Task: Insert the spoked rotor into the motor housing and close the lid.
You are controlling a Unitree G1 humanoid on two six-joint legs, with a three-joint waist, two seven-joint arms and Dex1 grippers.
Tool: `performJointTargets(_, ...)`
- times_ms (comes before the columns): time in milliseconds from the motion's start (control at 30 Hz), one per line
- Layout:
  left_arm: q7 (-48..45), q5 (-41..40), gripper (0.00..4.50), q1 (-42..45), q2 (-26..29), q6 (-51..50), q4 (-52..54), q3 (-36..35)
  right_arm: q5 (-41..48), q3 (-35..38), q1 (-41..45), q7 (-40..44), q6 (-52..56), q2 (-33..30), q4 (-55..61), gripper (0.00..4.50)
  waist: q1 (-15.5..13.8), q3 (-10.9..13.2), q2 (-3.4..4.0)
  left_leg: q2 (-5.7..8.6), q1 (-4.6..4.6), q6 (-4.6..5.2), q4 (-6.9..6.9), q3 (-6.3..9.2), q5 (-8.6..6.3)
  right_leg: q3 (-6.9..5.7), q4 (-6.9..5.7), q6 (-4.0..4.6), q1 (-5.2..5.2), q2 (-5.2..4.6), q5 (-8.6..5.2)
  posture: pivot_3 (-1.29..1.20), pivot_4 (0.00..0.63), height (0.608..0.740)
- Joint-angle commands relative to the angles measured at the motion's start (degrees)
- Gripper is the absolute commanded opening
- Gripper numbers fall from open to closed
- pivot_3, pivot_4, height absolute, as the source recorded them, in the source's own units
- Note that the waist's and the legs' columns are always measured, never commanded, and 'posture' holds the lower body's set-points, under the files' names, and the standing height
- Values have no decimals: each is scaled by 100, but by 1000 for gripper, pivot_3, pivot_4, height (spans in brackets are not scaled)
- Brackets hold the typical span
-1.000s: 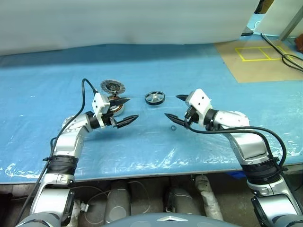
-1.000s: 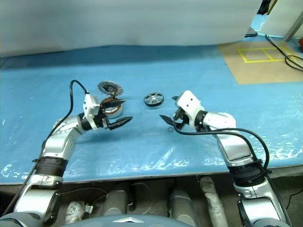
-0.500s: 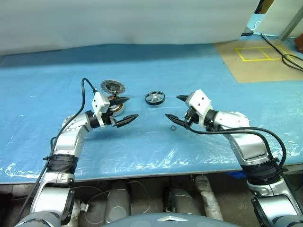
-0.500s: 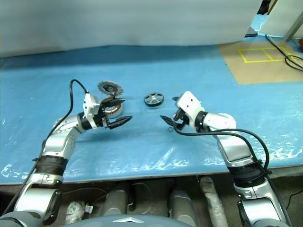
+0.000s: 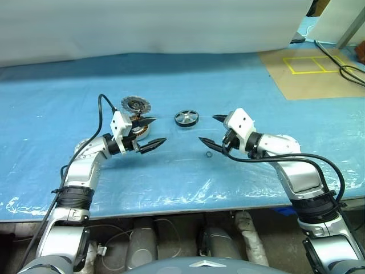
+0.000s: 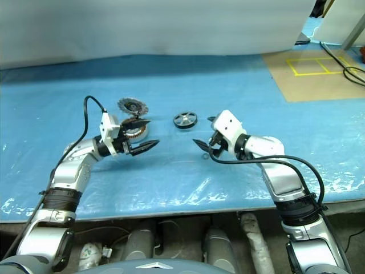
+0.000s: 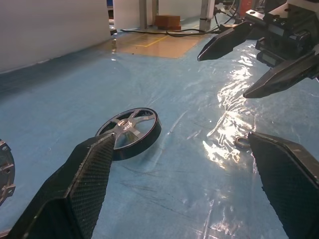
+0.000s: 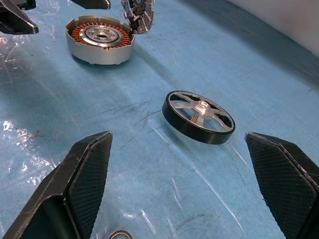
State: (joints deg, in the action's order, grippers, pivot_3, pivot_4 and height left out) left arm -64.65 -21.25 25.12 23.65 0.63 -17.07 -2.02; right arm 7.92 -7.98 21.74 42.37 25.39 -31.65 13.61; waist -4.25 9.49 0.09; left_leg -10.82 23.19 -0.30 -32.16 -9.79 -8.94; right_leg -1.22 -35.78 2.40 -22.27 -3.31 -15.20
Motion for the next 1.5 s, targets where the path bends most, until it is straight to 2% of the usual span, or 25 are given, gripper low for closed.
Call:
performJointTargets(33,45,-32,4500,112,79,-26,166,-40,-32,39,78,-5,-144,-30,91,4462,0,0,0,0,0,0,0,0,0,0,0,0,0,0,0,0,150,740)
performJointTargets(167,349,-238,4500,307,-68,-568,508,-55,-72,23,64,-14,-174,-36,64,4462,0,0,0,0,0,0,-1,0,0,0,-1,0,0,0,0,0,150,740)
performJointTargets(367,649,559,4500,730,115,-474,292,357,-130,-25,64,-32,-208,-17,29,4462,-17,0,0,0,-1,1,-4,0,1,-1,-1,0,3,-1,0,0,150,740)
performJointTargets(567,-410,732,4500,1245,997,-733,49,713,-183,-51,38,-45,-219,-7,38,4462,22,0,0,-2,0,1,1,0,1,0,-5,-3,-5,2,2,0,150,740)
performJointTargets(767,-1138,613,4500,1704,1359,-878,-321,711,-220,-65,-30,-134,-206,62,85,4462,-25,0,0,3,2,0,-1,0,1,-2,-4,2,-1,-3,-1,0,150,740)
performJointTargets(900,-1424,1322,4500,1966,1762,-366,-971,1102,-237,-69,-90,-160,-218,75,98,4462,-18,0,0,-2,0,0,2,0,1,-2,-6,4,-4,1,-2,0,150,740)
performJointTargets(1300,-755,2799,4500,2490,1753,43,-2002,1794,-294,-80,-72,-258,-256,116,80,4462,-67,0,0,0,2,-1,2,0,1,-4,-4,3,-2,-2,-2,0,150,740)
performJointTargets(1500,-625,3134,4500,2770,1409,287,-2688,1992,-356,-70,-55,-301,-318,117,4,4462,-123,0,0,2,3,-1,1,1,1,-5,-4,2,-1,-4,-1,0,150,740)
